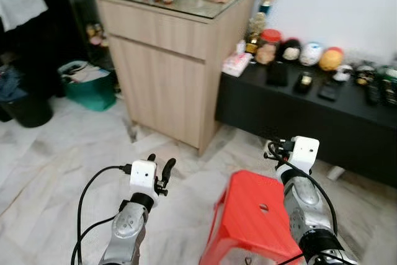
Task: Hang keys on a hook
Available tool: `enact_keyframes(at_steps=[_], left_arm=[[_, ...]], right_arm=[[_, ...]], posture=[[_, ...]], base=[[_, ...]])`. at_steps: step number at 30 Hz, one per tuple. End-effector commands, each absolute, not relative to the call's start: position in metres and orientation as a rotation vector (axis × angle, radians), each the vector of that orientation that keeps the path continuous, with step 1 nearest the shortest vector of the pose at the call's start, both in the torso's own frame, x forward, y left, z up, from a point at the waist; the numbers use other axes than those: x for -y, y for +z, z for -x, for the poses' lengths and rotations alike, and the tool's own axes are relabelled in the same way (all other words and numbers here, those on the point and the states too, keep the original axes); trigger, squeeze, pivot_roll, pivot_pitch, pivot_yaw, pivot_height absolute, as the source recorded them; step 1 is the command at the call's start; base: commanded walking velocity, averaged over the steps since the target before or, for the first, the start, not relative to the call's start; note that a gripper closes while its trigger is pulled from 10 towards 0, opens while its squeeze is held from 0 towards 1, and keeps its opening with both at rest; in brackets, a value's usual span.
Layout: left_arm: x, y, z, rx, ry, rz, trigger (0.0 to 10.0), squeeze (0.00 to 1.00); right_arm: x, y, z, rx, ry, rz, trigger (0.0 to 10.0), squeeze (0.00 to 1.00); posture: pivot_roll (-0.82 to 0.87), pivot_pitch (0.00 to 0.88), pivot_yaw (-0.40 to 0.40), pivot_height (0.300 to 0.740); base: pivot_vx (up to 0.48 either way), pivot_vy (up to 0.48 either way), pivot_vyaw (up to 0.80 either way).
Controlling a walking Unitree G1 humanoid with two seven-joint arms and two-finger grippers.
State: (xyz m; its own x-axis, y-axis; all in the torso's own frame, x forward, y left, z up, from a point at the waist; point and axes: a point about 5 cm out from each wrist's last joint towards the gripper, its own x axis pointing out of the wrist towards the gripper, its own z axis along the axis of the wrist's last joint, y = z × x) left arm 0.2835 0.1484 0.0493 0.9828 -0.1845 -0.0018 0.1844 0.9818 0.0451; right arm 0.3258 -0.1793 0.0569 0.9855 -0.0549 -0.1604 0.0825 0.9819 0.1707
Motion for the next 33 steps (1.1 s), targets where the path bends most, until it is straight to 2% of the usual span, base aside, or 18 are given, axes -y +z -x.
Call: enact_keyframes(at_steps=[1, 14, 21, 27, 33], left_arm=[[-0.148, 0.051, -0.284, 0.006, -0.186, -0.042, 10.0, 0.00], [-0.147, 0.054, -0.285, 0.014, -0.210, -0.042, 10.0, 0.00], [-0.142, 0.056, -0.284, 0.017, -0.256, -0.037, 10.0, 0.00], [-0.138, 0.061, -0.286, 0.029, -0.286, -0.034, 10.0, 0.00], [-0.132, 0.072, -0.290, 0.034, -0.361, -0.036, 10.0, 0.00]], right_arm=[[0.180, 0.063, -0.329, -0.138, -0.075, -0.183, 10.0, 0.00], [0.181, 0.068, -0.333, -0.145, -0.087, -0.205, 10.0, 0.00], [0.179, 0.063, -0.333, -0.228, -0.059, -0.187, 10.0, 0.00], [0.165, 0.067, -0.336, -0.265, 0.045, -0.174, 10.0, 0.00], [0.154, 0.073, -0.336, -0.315, 0.149, -0.139, 10.0, 0.00]], posture=[[0.01, 0.000, -0.033, 0.740], [0.01, 0.000, -0.029, 0.740], [0.01, 0.000, -0.027, 0.740], [0.01, 0.000, -0.026, 0.740], [0.00, 0.000, -0.027, 0.740]], base=[[-0.277, 0.000, 0.00], [-0.278, 0.000, 0.00], [-0.281, 0.000, 0.00], [-0.275, 0.000, 0.00], [0.000, 0.000, 0.00]])
